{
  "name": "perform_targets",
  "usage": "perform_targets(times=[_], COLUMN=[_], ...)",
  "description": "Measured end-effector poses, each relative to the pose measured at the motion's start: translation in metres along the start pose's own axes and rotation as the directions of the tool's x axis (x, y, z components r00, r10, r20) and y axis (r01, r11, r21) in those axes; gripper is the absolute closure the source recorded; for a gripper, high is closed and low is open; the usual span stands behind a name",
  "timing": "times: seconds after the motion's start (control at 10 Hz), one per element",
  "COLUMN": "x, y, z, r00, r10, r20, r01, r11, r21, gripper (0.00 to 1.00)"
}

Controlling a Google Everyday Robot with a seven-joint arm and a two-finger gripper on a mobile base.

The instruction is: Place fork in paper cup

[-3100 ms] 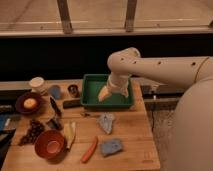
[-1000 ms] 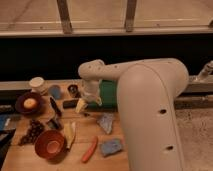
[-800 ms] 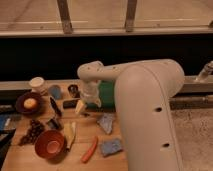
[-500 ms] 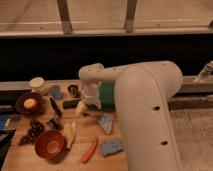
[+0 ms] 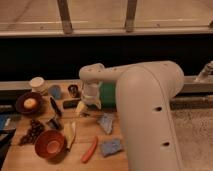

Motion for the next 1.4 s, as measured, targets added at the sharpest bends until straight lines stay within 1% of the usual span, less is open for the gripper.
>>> perform_targets(times=[0.1, 0.3, 0.4, 0.6, 0.7, 0.8, 0.9, 1.0, 1.2, 1.4], x=[0.000, 0.002, 0.004, 0.008, 0.010, 0.014, 0.016, 0.017, 0.015, 0.015], y=[0.004, 0.032, 0.036, 0.036, 0.035, 0.025, 0.017, 0.011, 0.006, 0.000], z=[-0.007, -0.011, -0.012, -0.011, -0.004, 0.007, 0.014, 0.023, 0.033, 0.035], r00=[1.000, 0.999, 0.999, 0.999, 0.998, 0.998, 0.998, 0.996, 0.992, 0.990], r10=[-0.011, -0.038, -0.038, -0.032, -0.034, -0.044, -0.053, -0.075, -0.110, -0.120], r20=[-0.007, -0.031, -0.034, -0.043, -0.043, -0.039, -0.036, -0.042, -0.062, -0.067], r01=[0.011, 0.040, 0.040, 0.035, 0.036, 0.044, 0.052, 0.073, 0.106, 0.116], r11=[1.000, 0.998, 0.998, 0.998, 0.999, 0.999, 0.998, 0.996, 0.992, 0.991], r21=[0.017, 0.043, 0.053, 0.058, 0.041, 0.006, -0.021, -0.046, -0.068, -0.071], gripper=[0.20, 0.20, 0.20, 0.20, 0.20, 0.20, 0.20, 0.20, 0.20, 0.20])
